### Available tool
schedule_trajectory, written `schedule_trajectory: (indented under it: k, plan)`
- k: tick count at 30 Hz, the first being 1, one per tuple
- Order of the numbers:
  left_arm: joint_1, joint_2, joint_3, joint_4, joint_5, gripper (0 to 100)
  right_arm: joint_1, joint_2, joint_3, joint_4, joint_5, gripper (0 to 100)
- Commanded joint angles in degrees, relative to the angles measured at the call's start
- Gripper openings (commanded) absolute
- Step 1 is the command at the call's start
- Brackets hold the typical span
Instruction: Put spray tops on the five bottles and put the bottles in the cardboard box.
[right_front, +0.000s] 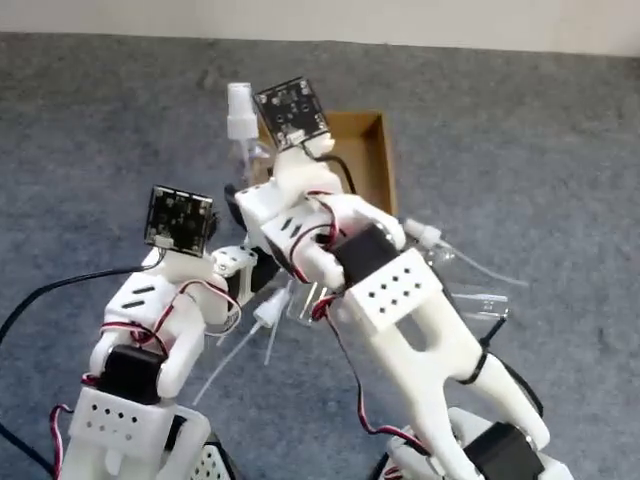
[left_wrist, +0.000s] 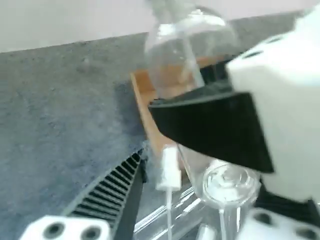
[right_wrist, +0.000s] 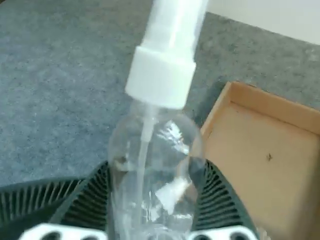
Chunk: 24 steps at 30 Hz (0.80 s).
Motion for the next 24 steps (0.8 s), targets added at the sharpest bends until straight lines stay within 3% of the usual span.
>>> schedule_trajectory:
  k: [1,11,17,24]
  plan:
    - [-2.9,0.7,2.5,-7.3,-0.3,28,1.6,-5.8,-4.4,3.9,-0.4,0.3]
    - [-2.7,0.7,3.3,-8.0,-1.3,29,2.1,-9.9,-4.4,7.3,-0.4,0.3]
    - [-0.3,0.7,3.3,-8.4,1.8,29,6.0,-5.8,-4.6,7.1,2.2,0.3]
    - [-6.0,0.1,4.5,-8.4,1.7,28,10.5,-0.7,-4.6,-5.9,3.8,0.3]
